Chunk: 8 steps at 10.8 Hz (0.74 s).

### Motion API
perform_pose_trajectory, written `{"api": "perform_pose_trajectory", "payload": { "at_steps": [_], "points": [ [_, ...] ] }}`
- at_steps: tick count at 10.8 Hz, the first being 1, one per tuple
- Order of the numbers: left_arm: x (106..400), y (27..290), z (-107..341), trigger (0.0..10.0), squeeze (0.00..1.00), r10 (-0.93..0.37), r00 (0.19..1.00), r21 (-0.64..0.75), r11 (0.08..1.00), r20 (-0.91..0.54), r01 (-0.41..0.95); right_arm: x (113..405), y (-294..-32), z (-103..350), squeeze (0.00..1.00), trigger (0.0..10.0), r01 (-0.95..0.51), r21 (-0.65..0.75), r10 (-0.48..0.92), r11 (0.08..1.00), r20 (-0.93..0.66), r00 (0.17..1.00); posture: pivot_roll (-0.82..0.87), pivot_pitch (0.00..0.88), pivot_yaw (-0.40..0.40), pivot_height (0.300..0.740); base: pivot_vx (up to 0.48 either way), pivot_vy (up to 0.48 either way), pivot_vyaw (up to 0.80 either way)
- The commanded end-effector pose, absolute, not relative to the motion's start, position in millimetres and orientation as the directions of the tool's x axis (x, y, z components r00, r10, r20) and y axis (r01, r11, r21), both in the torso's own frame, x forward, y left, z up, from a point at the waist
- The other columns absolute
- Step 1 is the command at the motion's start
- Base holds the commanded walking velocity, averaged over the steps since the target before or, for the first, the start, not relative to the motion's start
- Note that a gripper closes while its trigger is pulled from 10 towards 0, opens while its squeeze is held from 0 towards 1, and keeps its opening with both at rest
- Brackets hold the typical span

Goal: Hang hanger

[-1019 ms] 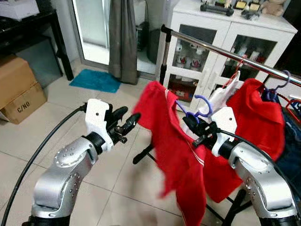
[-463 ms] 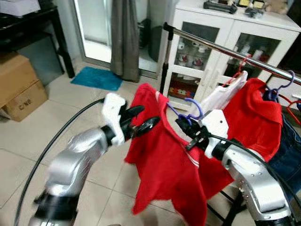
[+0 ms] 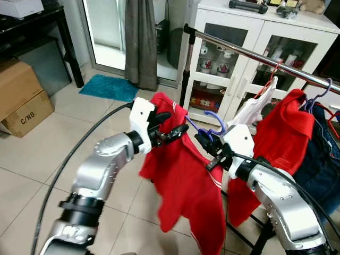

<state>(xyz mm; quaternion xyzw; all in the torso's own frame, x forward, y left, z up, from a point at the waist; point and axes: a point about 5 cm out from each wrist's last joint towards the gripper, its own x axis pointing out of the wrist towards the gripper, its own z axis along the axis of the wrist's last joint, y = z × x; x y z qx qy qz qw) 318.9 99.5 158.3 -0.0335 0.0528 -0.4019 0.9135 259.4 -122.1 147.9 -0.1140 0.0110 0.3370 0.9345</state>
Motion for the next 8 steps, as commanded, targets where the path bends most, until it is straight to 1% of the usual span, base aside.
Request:
{"api": "perform_pose_trajectory", "payload": {
  "at_steps": [1, 2, 4, 8],
  "points": [
    [322, 96, 164, 0.0, 0.00, -0.736, 0.675, -0.076, 0.677, -0.056, 0.732, 258, -121, 161, 0.00, 10.0, -0.619, -0.251, 0.634, 0.744, -0.031, 0.773, 0.05, 0.002, -0.041, 0.740, 0.000, 0.000, 0.00],
    [329, 96, 162, 0.0, 0.00, -0.710, 0.701, -0.065, 0.704, -0.070, 0.707, 258, -118, 162, 0.00, 10.0, -0.622, -0.253, 0.636, 0.741, -0.029, 0.771, 0.05, 0.001, -0.044, 0.740, 0.000, 0.000, 0.00],
    [333, 97, 161, 0.0, 0.00, -0.690, 0.720, -0.059, 0.724, -0.073, 0.687, 258, -116, 163, 0.00, 10.0, -0.629, -0.255, 0.646, 0.734, -0.024, 0.763, 0.05, 0.000, -0.046, 0.740, 0.000, 0.000, 0.00],
    [335, 97, 154, 0.0, 0.00, -0.697, 0.710, -0.017, 0.715, -0.103, 0.699, 258, -113, 163, 0.00, 10.0, -0.635, -0.264, 0.654, 0.726, -0.018, 0.756, 0.06, 0.000, -0.050, 0.740, 0.000, 0.000, 0.00]
  ]
}}
